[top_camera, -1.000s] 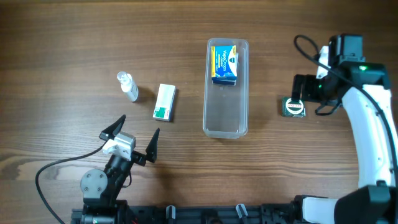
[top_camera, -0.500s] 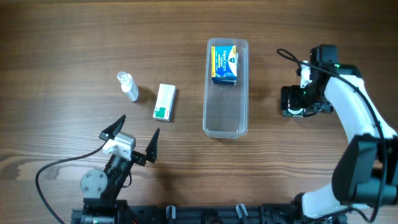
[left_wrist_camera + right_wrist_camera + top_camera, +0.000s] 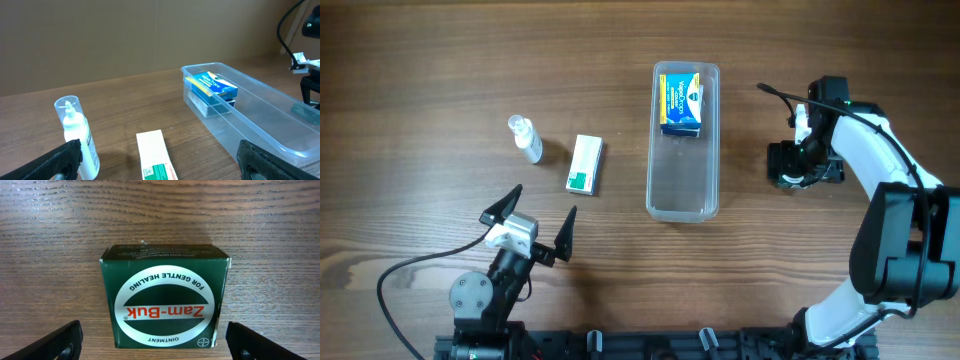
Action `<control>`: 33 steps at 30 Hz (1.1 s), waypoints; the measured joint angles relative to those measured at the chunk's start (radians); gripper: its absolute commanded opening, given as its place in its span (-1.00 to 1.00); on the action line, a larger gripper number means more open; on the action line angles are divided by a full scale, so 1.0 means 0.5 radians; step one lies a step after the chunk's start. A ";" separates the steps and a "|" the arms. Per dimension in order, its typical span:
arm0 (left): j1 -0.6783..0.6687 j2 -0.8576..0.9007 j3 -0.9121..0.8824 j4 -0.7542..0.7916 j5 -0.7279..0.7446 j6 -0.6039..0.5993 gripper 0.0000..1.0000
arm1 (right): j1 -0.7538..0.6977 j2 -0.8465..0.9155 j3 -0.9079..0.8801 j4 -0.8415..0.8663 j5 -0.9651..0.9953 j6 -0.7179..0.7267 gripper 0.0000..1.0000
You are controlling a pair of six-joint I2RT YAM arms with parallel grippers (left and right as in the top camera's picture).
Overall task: Pack container
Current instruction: 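Lower the right gripper onto the green Zam-Buk box and grasp it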
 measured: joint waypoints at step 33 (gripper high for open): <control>0.000 0.000 0.000 0.000 0.000 0.000 0.99 | 0.055 0.157 -0.004 0.107 0.037 0.004 0.41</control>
